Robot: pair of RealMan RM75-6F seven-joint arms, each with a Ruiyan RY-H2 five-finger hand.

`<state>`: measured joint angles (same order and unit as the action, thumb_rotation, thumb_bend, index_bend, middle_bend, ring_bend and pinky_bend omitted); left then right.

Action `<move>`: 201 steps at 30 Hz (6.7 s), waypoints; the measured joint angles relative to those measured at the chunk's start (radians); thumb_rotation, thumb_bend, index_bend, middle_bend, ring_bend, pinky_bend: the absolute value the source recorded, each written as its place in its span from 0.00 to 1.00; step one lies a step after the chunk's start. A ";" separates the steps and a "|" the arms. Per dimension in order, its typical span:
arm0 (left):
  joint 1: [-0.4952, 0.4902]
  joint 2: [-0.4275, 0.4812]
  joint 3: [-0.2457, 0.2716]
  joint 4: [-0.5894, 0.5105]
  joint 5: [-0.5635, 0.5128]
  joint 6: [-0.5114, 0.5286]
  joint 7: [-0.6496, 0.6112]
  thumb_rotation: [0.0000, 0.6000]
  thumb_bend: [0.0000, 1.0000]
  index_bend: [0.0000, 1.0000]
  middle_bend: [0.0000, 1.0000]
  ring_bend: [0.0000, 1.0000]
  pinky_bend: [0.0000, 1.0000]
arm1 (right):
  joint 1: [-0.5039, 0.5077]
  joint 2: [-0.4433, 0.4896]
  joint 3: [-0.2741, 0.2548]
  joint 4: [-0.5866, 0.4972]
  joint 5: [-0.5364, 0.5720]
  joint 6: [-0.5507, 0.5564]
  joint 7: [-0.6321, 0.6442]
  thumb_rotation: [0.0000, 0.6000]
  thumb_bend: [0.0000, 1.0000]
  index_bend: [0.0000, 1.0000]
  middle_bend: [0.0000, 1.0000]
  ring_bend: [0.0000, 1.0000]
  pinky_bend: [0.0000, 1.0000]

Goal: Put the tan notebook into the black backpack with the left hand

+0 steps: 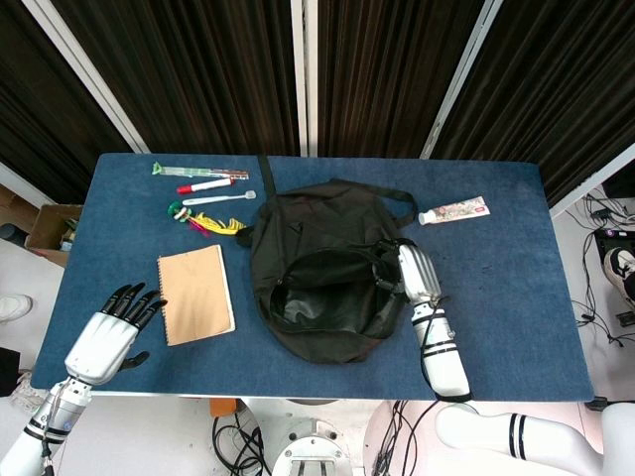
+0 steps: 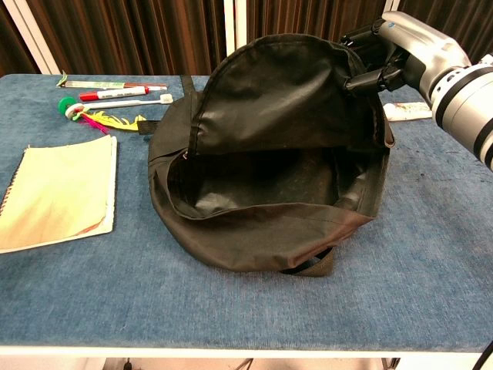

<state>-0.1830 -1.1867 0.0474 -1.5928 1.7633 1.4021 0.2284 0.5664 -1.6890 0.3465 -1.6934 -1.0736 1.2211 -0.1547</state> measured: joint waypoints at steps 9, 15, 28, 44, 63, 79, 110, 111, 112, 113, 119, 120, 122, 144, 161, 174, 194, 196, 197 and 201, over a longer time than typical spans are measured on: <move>-0.034 -0.025 -0.004 0.058 -0.014 -0.045 -0.015 1.00 0.00 0.20 0.14 0.08 0.15 | 0.019 -0.005 0.015 0.013 0.008 0.009 -0.042 1.00 0.55 0.72 0.59 0.38 0.31; -0.083 -0.074 -0.024 0.173 -0.058 -0.126 -0.041 1.00 0.12 0.20 0.14 0.08 0.15 | 0.040 0.004 0.032 -0.012 0.028 0.022 -0.111 1.00 0.55 0.72 0.59 0.38 0.31; -0.175 -0.253 -0.043 0.521 -0.099 -0.210 -0.145 1.00 0.06 0.20 0.13 0.08 0.15 | 0.056 0.000 0.033 -0.031 0.057 0.029 -0.126 1.00 0.55 0.72 0.59 0.38 0.29; -0.267 -0.437 -0.027 0.759 -0.061 -0.180 -0.363 1.00 0.00 0.20 0.13 0.08 0.15 | 0.065 0.001 0.033 -0.016 0.077 0.030 -0.121 1.00 0.55 0.72 0.59 0.38 0.27; -0.313 -0.740 -0.056 1.191 -0.114 -0.078 -0.821 1.00 0.18 0.27 0.18 0.11 0.15 | 0.066 0.006 0.035 -0.003 0.076 0.031 -0.094 1.00 0.58 0.72 0.59 0.38 0.26; -0.374 -0.829 -0.049 1.319 -0.128 -0.048 -0.815 1.00 0.37 0.50 0.24 0.13 0.15 | 0.057 0.026 0.039 -0.008 0.072 0.036 -0.066 1.00 0.58 0.72 0.59 0.38 0.25; -0.233 -0.777 -0.008 1.340 -0.105 0.394 -0.705 1.00 0.40 0.73 0.68 0.53 0.39 | 0.087 0.019 0.067 -0.005 0.087 0.020 -0.059 1.00 0.58 0.72 0.59 0.38 0.24; -0.231 -0.772 -0.007 1.337 -0.101 0.424 -0.696 1.00 0.40 0.73 0.68 0.53 0.40 | 0.091 0.017 0.071 -0.007 0.090 0.019 -0.060 1.00 0.58 0.72 0.59 0.38 0.24; -0.231 -0.769 -0.006 1.334 -0.097 0.447 -0.688 1.00 0.40 0.73 0.68 0.54 0.42 | 0.096 0.014 0.077 -0.009 0.094 0.019 -0.062 1.00 0.58 0.72 0.59 0.38 0.24; -0.232 -0.765 -0.005 1.330 -0.092 0.471 -0.679 1.00 0.40 0.73 0.69 0.54 0.43 | 0.100 0.012 0.082 -0.010 0.097 0.018 -0.063 1.00 0.58 0.72 0.59 0.38 0.24; -0.275 -0.748 0.014 1.292 -0.035 0.617 -0.598 1.00 0.40 0.73 0.69 0.54 0.43 | 0.124 -0.001 0.118 -0.011 0.128 0.021 -0.069 1.00 0.58 0.72 0.59 0.38 0.24; -0.294 -0.746 0.019 1.281 -0.019 0.638 -0.579 1.00 0.40 0.73 0.69 0.54 0.43 | 0.128 -0.002 0.125 -0.013 0.135 0.020 -0.069 1.00 0.58 0.72 0.59 0.38 0.24; -0.323 -0.745 0.028 1.263 0.005 0.660 -0.550 1.00 0.40 0.73 0.69 0.54 0.43 | 0.139 -0.004 0.138 -0.017 0.149 0.020 -0.074 1.00 0.58 0.72 0.59 0.38 0.24; -0.634 -0.841 0.063 1.116 0.202 0.635 -0.286 1.00 0.39 0.73 0.69 0.54 0.45 | 0.191 -0.014 0.188 -0.034 0.202 0.023 -0.048 1.00 0.58 0.72 0.59 0.38 0.24; -0.750 -0.967 0.024 1.282 0.146 0.437 -0.314 1.00 0.39 0.73 0.69 0.54 0.45 | 0.205 0.000 0.196 -0.094 0.207 0.027 -0.022 1.00 0.58 0.72 0.59 0.38 0.24; -0.786 -1.009 0.010 1.343 0.069 0.197 -0.261 1.00 0.39 0.72 0.69 0.54 0.44 | 0.215 -0.006 0.187 -0.132 0.208 0.045 -0.021 1.00 0.58 0.72 0.59 0.38 0.24; -0.733 -1.018 -0.022 1.397 -0.055 -0.035 -0.149 1.00 0.39 0.70 0.69 0.54 0.46 | 0.229 -0.027 0.164 -0.132 0.210 0.049 -0.026 1.00 0.58 0.72 0.59 0.38 0.24; -0.719 -1.013 -0.022 1.394 -0.066 -0.057 -0.145 1.00 0.33 0.65 0.66 0.54 0.45 | 0.236 -0.039 0.165 -0.123 0.213 0.055 -0.034 1.00 0.58 0.72 0.58 0.38 0.24; -0.712 -1.010 -0.022 1.390 -0.071 -0.060 -0.145 1.00 0.27 0.59 0.62 0.52 0.45 | 0.239 -0.043 0.166 -0.119 0.215 0.057 -0.037 1.00 0.58 0.72 0.58 0.38 0.24; -0.682 -1.004 -0.038 1.351 -0.098 -0.039 -0.171 1.00 0.03 0.32 0.40 0.38 0.44 | 0.248 -0.058 0.170 -0.095 0.225 0.065 -0.046 1.00 0.58 0.72 0.58 0.38 0.23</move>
<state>-0.8652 -2.1910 0.0096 -0.2422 1.6653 1.3628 0.0573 0.8140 -1.7467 0.5168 -1.7888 -0.8487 1.2857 -0.2005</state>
